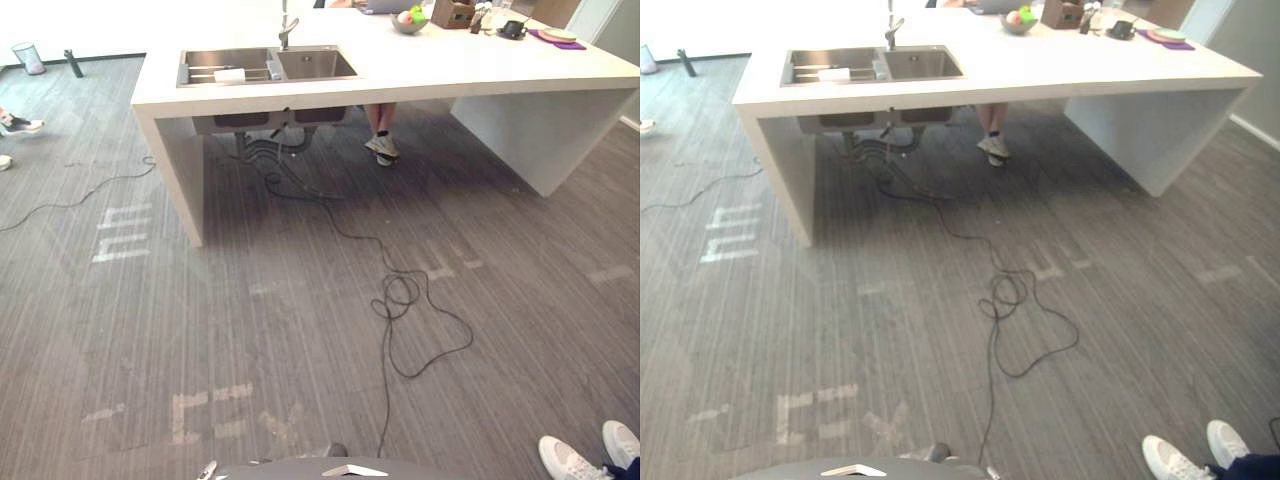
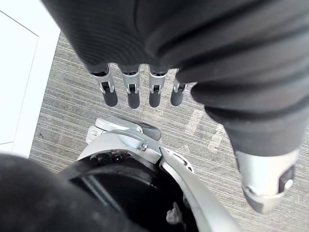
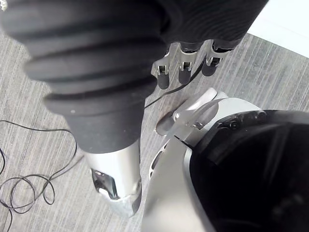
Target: Walk over to the sink, pick up the cup, carry it to the dishwasher, place the cup inside the dishwasher, then close the dishwasher door
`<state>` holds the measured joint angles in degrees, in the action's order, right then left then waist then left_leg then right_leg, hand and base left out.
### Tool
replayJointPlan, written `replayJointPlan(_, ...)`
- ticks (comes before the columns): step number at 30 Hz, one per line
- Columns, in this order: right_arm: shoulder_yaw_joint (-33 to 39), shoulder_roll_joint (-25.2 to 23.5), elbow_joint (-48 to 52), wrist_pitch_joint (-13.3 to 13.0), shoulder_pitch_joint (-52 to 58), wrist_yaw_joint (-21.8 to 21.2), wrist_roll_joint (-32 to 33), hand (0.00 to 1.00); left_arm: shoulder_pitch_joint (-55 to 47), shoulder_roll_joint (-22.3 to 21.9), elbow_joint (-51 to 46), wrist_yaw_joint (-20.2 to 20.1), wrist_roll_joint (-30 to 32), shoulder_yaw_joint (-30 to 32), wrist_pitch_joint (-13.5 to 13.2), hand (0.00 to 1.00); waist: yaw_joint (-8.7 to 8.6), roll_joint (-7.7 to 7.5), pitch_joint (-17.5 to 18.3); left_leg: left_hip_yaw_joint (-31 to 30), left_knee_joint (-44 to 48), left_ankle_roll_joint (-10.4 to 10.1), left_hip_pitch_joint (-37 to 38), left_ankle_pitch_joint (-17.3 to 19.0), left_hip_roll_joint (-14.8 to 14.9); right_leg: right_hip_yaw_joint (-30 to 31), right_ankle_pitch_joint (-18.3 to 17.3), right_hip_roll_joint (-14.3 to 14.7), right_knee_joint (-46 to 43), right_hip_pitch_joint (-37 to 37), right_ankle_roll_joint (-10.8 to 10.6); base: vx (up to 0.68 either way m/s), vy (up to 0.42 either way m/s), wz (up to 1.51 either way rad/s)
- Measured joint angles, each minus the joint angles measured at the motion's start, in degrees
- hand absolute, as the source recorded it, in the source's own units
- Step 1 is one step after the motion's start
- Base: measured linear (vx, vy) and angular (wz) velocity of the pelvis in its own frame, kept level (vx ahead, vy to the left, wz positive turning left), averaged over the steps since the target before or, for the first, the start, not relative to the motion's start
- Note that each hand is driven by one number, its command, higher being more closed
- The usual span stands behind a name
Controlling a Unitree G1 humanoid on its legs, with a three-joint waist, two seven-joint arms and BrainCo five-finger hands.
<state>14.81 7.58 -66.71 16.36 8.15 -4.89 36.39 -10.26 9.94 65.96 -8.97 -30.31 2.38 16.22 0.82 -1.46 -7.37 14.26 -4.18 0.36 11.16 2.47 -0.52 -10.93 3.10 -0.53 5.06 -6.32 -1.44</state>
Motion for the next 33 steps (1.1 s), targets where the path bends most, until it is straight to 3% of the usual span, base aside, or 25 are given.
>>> replayJointPlan(6, -0.05, -0.62, 0.05, -2.42, -0.70, 0.14, -5.52, 0.00, 0.29, 0.19, -0.01, 0.00, 0.75, 1.66, -0.49, 0.00, 0.18, -0.48, -0.67, 0.14, 0.09, -0.03, 0.07, 0.18, -0.01, 0.11, 0.00, -0.01, 0.01, -0.01, -0.04, 0.00, 0.002, -0.01)
replayJointPlan(17, -0.16, -0.64, 0.56, -2.37, -0.54, 0.08, -6.31, 0.00, 0.54, 0.21, 0.01, 0.23, 1.91, 1.68, -0.53, 0.00, 0.15, -0.79, -1.09, 1.24, 1.18, -0.22, 0.49, 1.01, 0.16, 1.11, 0.12, 0.08, 0.01, -0.56, 0.07, -0.04, -0.014, -0.04)
replayJointPlan(20, -0.21, -0.52, 0.65, -1.86, -0.53, 0.21, -4.93, 0.00, 0.57, 0.05, 0.00, 0.86, 1.82, 1.68, -0.68, 0.00, 0.05, -0.65, -1.29, 1.81, 2.28, 0.11, -0.22, 1.90, 0.40, 1.29, -2.21, -0.22, -4.21, 1.73, -0.26, -0.02, 0.002, -0.13)
replayJointPlan(22, -0.70, -0.62, 1.43, -1.58, -0.63, 0.17, -4.81, 0.00, 1.31, 0.18, -0.05, 1.16, 1.69, 1.69, -2.47, 0.00, 0.09, -0.94, -2.32, 2.86, 5.20, 0.50, -1.09, 3.67, 0.48, 1.16, -7.34, -1.93, -15.72, 6.75, -0.89, -0.01, 0.023, -0.22)
replayJointPlan(23, -1.36, -0.95, 2.48, -1.39, -0.60, 0.16, -4.88, 0.00, 1.59, 0.33, -0.09, 1.48, 1.01, 1.70, -4.91, 0.00, 0.40, -1.70, -3.45, 3.78, 7.62, 1.06, -1.30, 5.03, 0.18, 0.71, -9.87, -3.69, -24.31, 9.75, -1.41, -0.05, 0.018, -0.38)
replayJointPlan(25, -2.24, -1.16, 2.76, -1.26, -0.58, 0.22, -4.89, 0.00, 1.70, 0.29, -0.09, 3.53, -2.10, 1.54, -8.53, 0.00, 0.48, -2.59, -4.44, 4.64, 9.29, 1.59, 0.03, 6.95, -0.32, -0.73, -10.83, -6.24, -35.37, 13.93, -1.33, -0.01, 0.012, -0.28)
replayJointPlan(26, -2.87, -1.23, 2.65, -0.96, -0.45, 0.30, -5.06, 0.00, 2.01, 0.04, -0.26, 4.68, -4.75, 1.46, -11.08, 0.00, -0.17, -2.56, -5.16, 4.32, 8.84, 1.93, 2.07, 7.13, -0.43, -2.26, -10.37, -7.66, -41.07, 15.71, -2.28, 0.10, -0.006, 0.04)
replayJointPlan(27, -2.84, -1.30, 2.49, -0.84, -0.16, 0.30, -5.26, 0.00, 2.40, -0.07, -1.34, 5.42, -6.72, 1.44, -13.22, 0.00, -0.80, -2.75, -5.58, 3.77, 8.62, 1.93, 3.28, 7.37, -0.32, -3.18, -12.25, -8.59, -43.79, 17.03, -2.98, 0.11, -0.010, 0.11)
replayJointPlan(29, -2.86, -1.68, 2.52, -0.93, 0.67, 0.19, -5.27, 0.00, 3.29, -0.29, -6.69, 5.69, -7.91, 1.23, -15.93, 0.00, -1.46, -2.97, -5.69, 2.76, 8.56, 1.00, 3.91, 8.14, 0.79, -4.07, -13.09, -8.43, -39.50, 18.58, -2.88, 0.14, -0.038, 0.28)
replayJointPlan(31, -2.91, -1.94, 2.42, -0.96, 0.81, 0.09, -5.30, 0.00, 6.08, -1.16, -15.47, 6.29, -8.03, -1.29, -17.12, 0.00, -1.81, -2.70, -5.87, 1.02, 8.26, 0.33, 3.72, 8.53, 2.05, -3.74, -8.72, -7.28, -26.81, 19.97, -2.66, 0.20, -0.072, 0.42)
replayJointPlan(32, -2.87, -2.33, 2.22, -0.92, 1.43, 0.10, -5.27, 0.00, 7.45, -1.58, -22.25, 6.95, -8.02, -3.14, -17.77, 0.00, -2.11, -2.94, -5.96, -0.40, 7.73, -0.30, 3.62, 8.91, 2.04, -2.73, -3.30, -7.08, -14.76, 19.71, -3.27, 0.25, -0.114, 0.34)
replayJointPlan(33, -2.76, -2.74, 2.16, -0.84, 1.88, 0.10, -5.23, 0.00, 8.21, -2.35, -28.17, 7.70, -8.40, -4.13, -17.93, 0.00, -2.43, -3.43, -6.15, -1.35, 7.80, -1.34, 4.20, 9.77, 1.53, -1.74, -1.66, -7.81, -8.79, 20.17, -3.70, 0.26, -0.138, 0.31)
